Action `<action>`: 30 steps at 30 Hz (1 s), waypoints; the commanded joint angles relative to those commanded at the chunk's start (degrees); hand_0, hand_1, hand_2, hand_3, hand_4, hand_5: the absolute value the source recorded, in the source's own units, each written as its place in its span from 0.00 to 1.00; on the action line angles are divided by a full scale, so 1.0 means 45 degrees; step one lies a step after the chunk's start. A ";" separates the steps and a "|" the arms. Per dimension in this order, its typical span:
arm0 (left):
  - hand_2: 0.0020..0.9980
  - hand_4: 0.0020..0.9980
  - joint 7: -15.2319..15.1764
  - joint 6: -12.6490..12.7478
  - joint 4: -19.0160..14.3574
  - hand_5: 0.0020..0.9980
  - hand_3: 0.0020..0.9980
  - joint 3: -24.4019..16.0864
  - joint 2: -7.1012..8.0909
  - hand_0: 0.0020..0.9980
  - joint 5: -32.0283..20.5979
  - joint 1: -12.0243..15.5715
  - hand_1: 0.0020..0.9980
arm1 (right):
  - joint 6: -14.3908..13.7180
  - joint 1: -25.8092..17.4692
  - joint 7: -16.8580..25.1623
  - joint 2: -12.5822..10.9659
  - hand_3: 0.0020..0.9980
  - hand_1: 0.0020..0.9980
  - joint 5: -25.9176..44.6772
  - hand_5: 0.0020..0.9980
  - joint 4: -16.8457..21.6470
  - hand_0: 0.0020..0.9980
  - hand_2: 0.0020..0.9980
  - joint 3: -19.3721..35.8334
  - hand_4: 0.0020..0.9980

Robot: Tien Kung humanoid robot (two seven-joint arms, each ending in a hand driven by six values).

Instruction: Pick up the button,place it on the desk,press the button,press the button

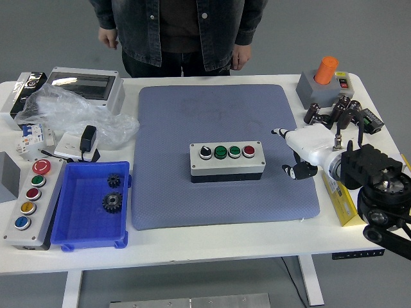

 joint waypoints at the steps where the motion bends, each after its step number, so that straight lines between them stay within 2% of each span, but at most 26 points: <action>1: 0.64 0.54 0.0001 -0.0002 0.0000 0.43 0.62 -0.0004 -0.0004 0.68 0.0007 -0.0005 0.71 | -0.0018 0.0034 0.0010 0.0029 0.93 0.40 0.0017 0.00 0.0000 0.47 0.26 -0.0077 0.42; 2: 0.64 0.56 0.0001 -0.0002 -0.0001 0.45 0.62 -0.0011 -0.0006 0.68 0.0014 -0.0011 0.71 | -0.0026 0.0061 0.0013 0.0056 0.93 0.40 0.0022 0.00 0.0000 0.46 0.25 -0.0139 0.41; 11: 0.64 0.56 0.0005 -0.0006 0.0001 0.46 0.62 0.0008 -0.0022 0.68 0.0020 -0.0054 0.71 | -0.0116 0.0346 0.0022 0.0368 0.93 0.40 0.0066 0.00 0.0000 0.46 0.25 -0.0900 0.41; 30: 0.64 0.56 -0.0016 -0.0009 0.0008 0.46 0.63 0.0153 -0.0029 0.68 -0.0107 -0.0056 0.71 | -0.0276 0.0700 0.0070 0.0827 0.92 0.39 0.0152 0.00 0.0000 0.44 0.25 -0.1604 0.41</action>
